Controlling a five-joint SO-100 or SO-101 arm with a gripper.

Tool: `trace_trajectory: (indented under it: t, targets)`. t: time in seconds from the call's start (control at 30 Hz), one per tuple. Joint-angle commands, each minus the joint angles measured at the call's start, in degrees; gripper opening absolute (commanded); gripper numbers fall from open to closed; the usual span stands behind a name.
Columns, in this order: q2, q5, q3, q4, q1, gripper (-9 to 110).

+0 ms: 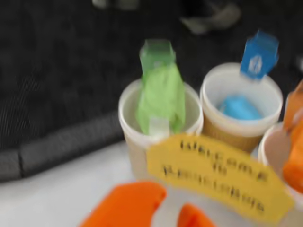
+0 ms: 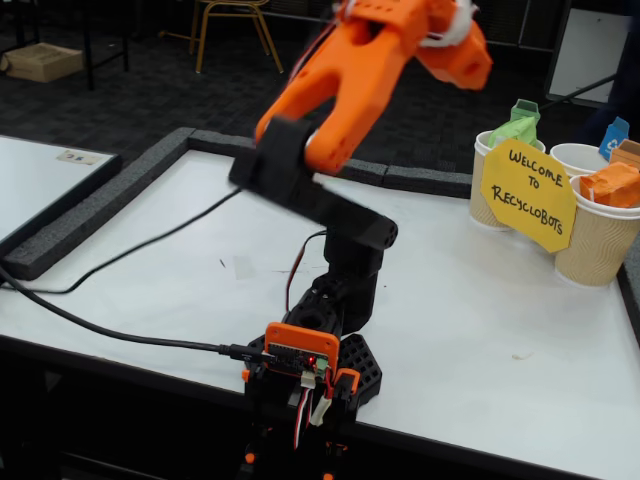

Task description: Sort rubbish by color.

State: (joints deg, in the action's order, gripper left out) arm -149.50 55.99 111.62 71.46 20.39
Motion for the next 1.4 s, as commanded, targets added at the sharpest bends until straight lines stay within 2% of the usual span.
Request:
trace_trajectory:
  t: [0.0, 0.3, 0.53, 1.0, 1.37]
  targets:
    - [-10.0, -11.6, -1.7, 2.7, -2.3, 0]
    - [-17.2, -36.7, -0.7, 8.3, -9.0, 0]
    - [-19.7, -49.0, 12.0, 2.1, -12.8, 0]
    - [-20.7, -59.1, 46.2, -13.8, -17.6, 1]
    - [-28.8, -59.6, 58.6, -12.2, -20.9, 1]
